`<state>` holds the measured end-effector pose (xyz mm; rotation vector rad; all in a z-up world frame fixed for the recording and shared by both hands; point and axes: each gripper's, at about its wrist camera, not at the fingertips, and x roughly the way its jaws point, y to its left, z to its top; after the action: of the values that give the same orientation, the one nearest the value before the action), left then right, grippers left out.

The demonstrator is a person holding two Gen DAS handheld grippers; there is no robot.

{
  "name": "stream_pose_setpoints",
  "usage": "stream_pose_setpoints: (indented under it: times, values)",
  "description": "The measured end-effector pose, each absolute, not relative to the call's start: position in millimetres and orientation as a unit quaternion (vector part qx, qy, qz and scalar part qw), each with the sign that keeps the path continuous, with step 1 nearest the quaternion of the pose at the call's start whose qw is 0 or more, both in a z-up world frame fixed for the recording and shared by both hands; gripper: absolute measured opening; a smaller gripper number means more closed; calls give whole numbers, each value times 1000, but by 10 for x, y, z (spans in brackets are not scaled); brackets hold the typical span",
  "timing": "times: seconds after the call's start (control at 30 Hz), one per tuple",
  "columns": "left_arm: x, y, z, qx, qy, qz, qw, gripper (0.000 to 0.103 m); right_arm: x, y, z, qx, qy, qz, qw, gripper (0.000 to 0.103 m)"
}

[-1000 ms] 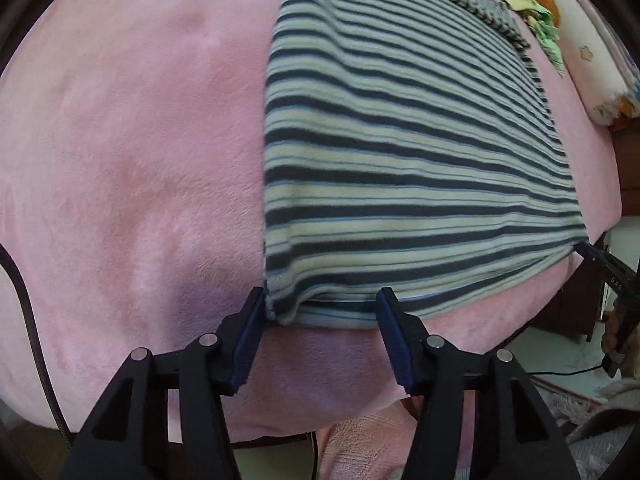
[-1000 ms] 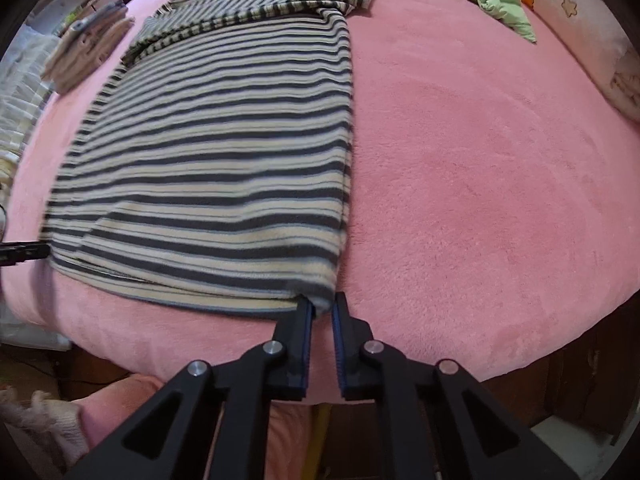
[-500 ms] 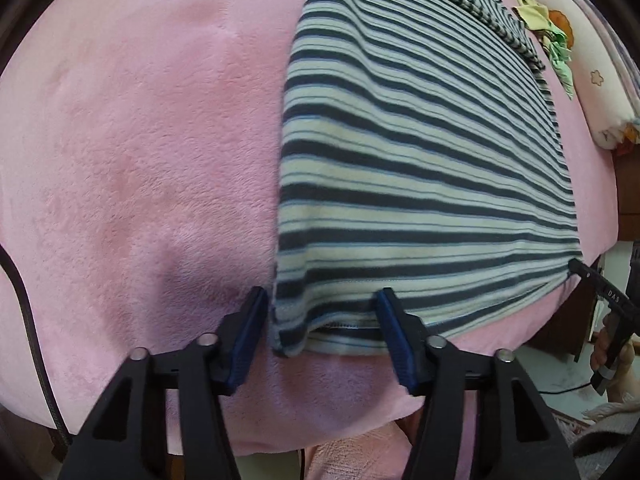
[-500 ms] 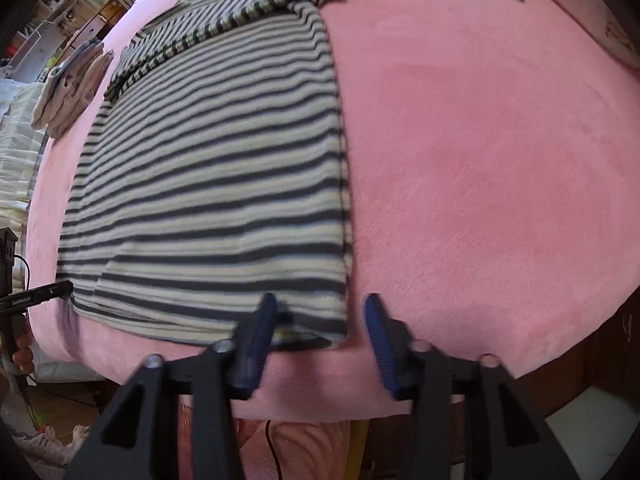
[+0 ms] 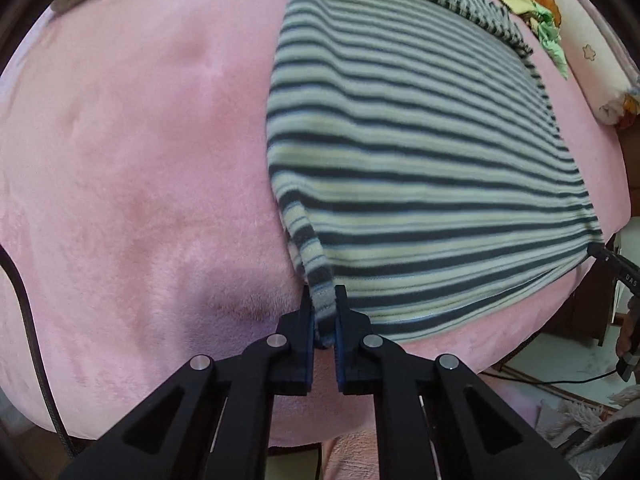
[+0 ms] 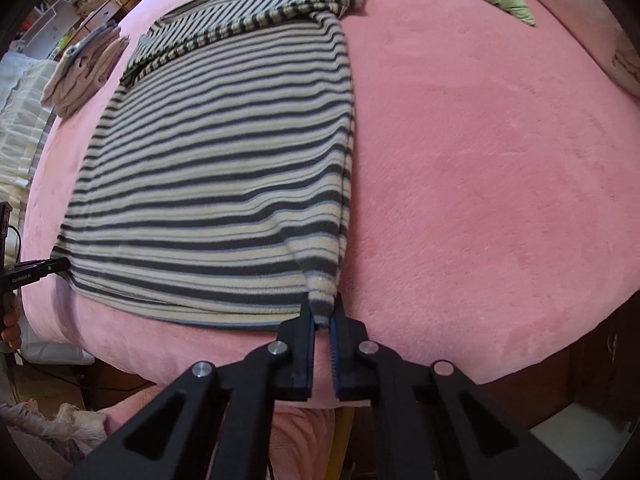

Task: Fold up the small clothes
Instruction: 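Lift the gripped hem off the bed with both tools, then carry the hem with both tools over the body toward the collar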

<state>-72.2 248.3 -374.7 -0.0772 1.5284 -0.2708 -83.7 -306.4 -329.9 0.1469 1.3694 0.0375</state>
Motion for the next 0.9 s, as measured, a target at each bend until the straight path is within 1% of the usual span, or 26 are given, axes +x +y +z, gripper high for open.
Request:
stream_pose_setpoints:
  times: [0.2, 0.5, 0.6, 0.73, 0.9]
  values:
    - [-566, 2602, -3203, -57, 656, -136, 741, 5, -749, -3058, -2911, 67, 612, 13, 788, 5]
    - [-142, 2718, -2236, -99, 574, -161, 797, 5, -390, -3011, -2039, 77, 546, 1, 834, 5]
    - [128, 2749, -1944, -125, 546, -161, 812, 6, -140, -3017, -1729, 81, 518, -3, 851, 5]
    - [631, 2625, -1724, -140, 520, -153, 828, 6, 280, -3028, -1416, 89, 484, -6, 871, 5]
    - [1325, 2608, -1581, -157, 503, -128, 840, 6, 965, -3153, -1295, 107, 463, -12, 880, 5]
